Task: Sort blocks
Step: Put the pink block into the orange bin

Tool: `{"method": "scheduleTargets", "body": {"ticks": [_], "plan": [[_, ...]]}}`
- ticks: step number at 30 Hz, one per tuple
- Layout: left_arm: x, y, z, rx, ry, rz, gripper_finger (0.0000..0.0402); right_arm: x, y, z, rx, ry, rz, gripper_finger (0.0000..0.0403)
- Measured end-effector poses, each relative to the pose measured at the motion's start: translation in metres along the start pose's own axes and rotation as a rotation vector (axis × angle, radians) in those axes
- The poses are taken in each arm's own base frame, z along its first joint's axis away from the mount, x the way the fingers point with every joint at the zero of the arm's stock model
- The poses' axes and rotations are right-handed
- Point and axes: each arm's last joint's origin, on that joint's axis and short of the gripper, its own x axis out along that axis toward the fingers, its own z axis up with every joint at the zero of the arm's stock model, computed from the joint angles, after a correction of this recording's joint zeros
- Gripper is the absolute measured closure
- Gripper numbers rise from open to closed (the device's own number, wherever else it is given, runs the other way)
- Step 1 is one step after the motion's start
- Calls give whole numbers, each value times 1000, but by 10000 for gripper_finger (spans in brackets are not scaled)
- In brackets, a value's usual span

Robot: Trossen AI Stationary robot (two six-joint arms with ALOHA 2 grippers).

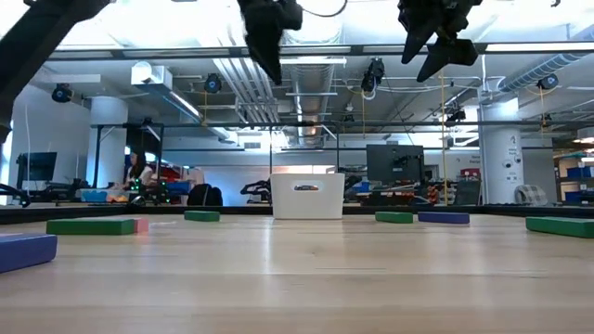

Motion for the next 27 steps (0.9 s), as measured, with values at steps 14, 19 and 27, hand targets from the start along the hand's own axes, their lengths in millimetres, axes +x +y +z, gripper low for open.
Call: {"method": "scheduleTargets", "body": {"ticks": [14,19,27], "plan": [[-58,-47,-38,-53,-87,-31,235,0,0,0,6,0,0,165],[-45,-75,-63,-55,-41,-73,235,0,0,0,10,1,-1,165],[-41,-124,-105,-173,-54,-149,235,1,0,-1,31,3,-2,165]]}}
